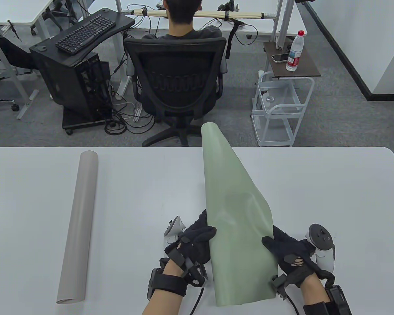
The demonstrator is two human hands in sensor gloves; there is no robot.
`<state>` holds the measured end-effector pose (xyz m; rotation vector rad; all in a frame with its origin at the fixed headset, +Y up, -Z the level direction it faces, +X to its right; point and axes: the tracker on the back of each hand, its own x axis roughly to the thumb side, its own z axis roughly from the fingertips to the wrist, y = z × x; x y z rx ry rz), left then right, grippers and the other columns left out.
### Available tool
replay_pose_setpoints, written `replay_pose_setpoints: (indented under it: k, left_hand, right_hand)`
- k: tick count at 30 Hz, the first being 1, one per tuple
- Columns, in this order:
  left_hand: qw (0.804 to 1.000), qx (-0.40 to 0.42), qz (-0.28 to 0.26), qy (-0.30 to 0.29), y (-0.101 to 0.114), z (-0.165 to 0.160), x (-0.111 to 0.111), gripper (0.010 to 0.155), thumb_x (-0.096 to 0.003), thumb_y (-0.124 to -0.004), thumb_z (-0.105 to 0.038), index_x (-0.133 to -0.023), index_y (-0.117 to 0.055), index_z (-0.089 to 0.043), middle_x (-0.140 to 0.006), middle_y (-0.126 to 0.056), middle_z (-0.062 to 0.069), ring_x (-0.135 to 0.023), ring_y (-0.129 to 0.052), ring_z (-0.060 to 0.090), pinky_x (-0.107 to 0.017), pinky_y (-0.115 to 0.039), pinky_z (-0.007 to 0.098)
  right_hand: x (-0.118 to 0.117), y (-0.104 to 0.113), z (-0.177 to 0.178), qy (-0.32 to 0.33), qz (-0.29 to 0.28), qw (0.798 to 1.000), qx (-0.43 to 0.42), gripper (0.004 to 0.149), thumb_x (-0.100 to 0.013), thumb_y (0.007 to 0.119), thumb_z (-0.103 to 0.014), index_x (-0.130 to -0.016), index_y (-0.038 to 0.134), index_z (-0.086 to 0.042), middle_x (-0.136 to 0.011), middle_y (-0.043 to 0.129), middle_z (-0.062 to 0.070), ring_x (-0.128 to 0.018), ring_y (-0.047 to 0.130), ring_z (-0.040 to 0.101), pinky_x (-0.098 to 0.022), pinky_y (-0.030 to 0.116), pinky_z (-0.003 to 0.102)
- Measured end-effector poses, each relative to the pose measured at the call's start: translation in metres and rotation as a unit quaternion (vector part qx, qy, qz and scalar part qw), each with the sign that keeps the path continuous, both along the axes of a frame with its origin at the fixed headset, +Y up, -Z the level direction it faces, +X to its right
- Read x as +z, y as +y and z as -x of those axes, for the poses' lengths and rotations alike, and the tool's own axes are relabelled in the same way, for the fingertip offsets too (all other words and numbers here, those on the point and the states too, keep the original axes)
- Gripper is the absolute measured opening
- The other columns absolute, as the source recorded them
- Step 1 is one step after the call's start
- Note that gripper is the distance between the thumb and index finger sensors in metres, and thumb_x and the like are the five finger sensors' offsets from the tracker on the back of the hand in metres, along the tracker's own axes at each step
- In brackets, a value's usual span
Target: Unroll desk mats and stack together
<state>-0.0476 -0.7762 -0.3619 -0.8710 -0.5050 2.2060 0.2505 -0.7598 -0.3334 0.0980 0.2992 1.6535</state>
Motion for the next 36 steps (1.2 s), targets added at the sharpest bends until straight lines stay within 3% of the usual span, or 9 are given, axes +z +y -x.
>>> replay_pose_setpoints:
  k: [5, 9, 11, 12, 13, 15, 20, 30, 36]
  left_hand:
    - [0.999, -0.022, 0.028, 0.008, -0.007, -0.001, 0.0, 0.086, -0.0449, -0.093, -0.032, -0.1, -0.028, -0.021, -0.105, -0.057, -0.001, -0.083, -0.087, 0.027, -0.061, -0.086, 0.046]
    - [1.0, -0.024, -0.006, 0.013, -0.001, -0.002, -0.001, 0.077, -0.0452, -0.094, -0.038, -0.1, -0.04, -0.029, -0.083, -0.077, -0.008, -0.065, -0.09, 0.016, -0.053, -0.088, 0.037]
    - [1.0, -0.021, 0.009, 0.015, 0.0, -0.001, 0.001, 0.076, -0.0458, -0.091, -0.039, -0.101, -0.038, -0.033, -0.077, -0.077, -0.008, -0.063, -0.09, 0.015, -0.056, -0.086, 0.041]
    - [1.0, -0.022, 0.018, 0.013, -0.001, 0.0, 0.002, 0.076, -0.0465, -0.089, -0.038, -0.101, -0.037, -0.036, -0.08, -0.075, -0.007, -0.074, -0.087, 0.019, -0.062, -0.082, 0.052]
    - [0.999, -0.02, 0.031, 0.016, -0.002, 0.0, 0.003, 0.076, -0.0474, -0.088, -0.035, -0.102, -0.035, -0.038, -0.094, -0.066, -0.002, -0.09, -0.08, 0.03, -0.064, -0.08, 0.06]
    - [1.0, 0.001, 0.025, 0.018, -0.004, 0.001, 0.001, 0.08, -0.0493, -0.084, -0.029, -0.1, -0.024, -0.043, -0.112, -0.052, 0.013, -0.095, -0.078, 0.049, -0.062, -0.081, 0.062]
    - [0.999, -0.027, 0.017, 0.027, -0.002, 0.004, 0.001, 0.086, -0.0494, -0.08, -0.027, -0.099, -0.011, -0.039, -0.113, -0.05, 0.011, -0.091, -0.085, 0.038, -0.065, -0.078, 0.058]
    - [0.999, -0.033, -0.008, 0.028, 0.003, 0.014, -0.004, 0.09, -0.0483, -0.07, -0.023, -0.091, 0.009, -0.021, -0.112, -0.03, 0.02, -0.094, -0.067, 0.044, -0.066, -0.066, 0.062]
    - [0.998, -0.026, 0.039, 0.035, -0.007, 0.015, -0.005, 0.088, -0.0456, -0.091, -0.032, -0.099, -0.023, -0.016, -0.104, -0.056, 0.003, -0.081, -0.087, 0.027, -0.062, -0.082, 0.043]
  right_hand:
    - [0.001, 0.0, 0.0, 0.007, 0.001, 1.0, -0.006, 0.051, -0.049, 0.077, -0.026, -0.099, 0.067, -0.028, -0.072, 0.096, 0.004, -0.035, 0.101, 0.019, -0.03, 0.089, 0.036]
    - [0.001, -0.001, 0.002, 0.006, 0.0, 1.0, -0.006, 0.05, -0.049, 0.077, -0.027, -0.099, 0.068, -0.028, -0.072, 0.096, 0.004, -0.035, 0.101, 0.019, -0.03, 0.089, 0.036]
    - [0.001, 0.0, 0.004, 0.012, 0.001, 1.0, -0.006, 0.05, -0.05, 0.076, -0.027, -0.099, 0.067, -0.028, -0.072, 0.096, 0.003, -0.035, 0.101, 0.019, -0.031, 0.089, 0.036]
    - [0.001, 0.0, 0.004, 0.006, 0.0, 1.0, 0.002, 0.05, -0.05, 0.076, -0.027, -0.099, 0.067, -0.029, -0.072, 0.096, 0.003, -0.035, 0.101, 0.019, -0.031, 0.089, 0.036]
    - [0.001, -0.001, 0.002, -0.003, 0.0, 1.0, 0.012, 0.05, -0.05, 0.076, -0.027, -0.099, 0.067, -0.029, -0.072, 0.096, 0.003, -0.035, 0.1, 0.019, -0.031, 0.089, 0.036]
    - [0.0, -0.005, -0.003, -0.009, 0.003, 1.0, 0.024, 0.05, -0.05, 0.076, -0.027, -0.099, 0.068, -0.03, -0.072, 0.096, 0.003, -0.035, 0.1, 0.019, -0.031, 0.089, 0.036]
    - [-0.001, -0.005, -0.007, -0.008, 0.01, 1.0, 0.007, 0.049, -0.05, 0.076, -0.026, -0.098, 0.069, -0.03, -0.072, 0.096, 0.004, -0.035, 0.101, 0.019, -0.03, 0.089, 0.036]
    - [-0.001, 0.003, -0.031, -0.036, -0.003, 0.999, -0.005, 0.049, -0.049, 0.076, -0.027, -0.098, 0.07, -0.03, -0.071, 0.097, 0.003, -0.033, 0.101, 0.018, -0.029, 0.09, 0.035]
    - [-0.002, 0.0, -0.033, -0.039, 0.005, 0.999, -0.007, 0.049, -0.049, 0.077, -0.026, -0.097, 0.071, -0.029, -0.07, 0.098, 0.003, -0.032, 0.101, 0.018, -0.029, 0.089, 0.036]
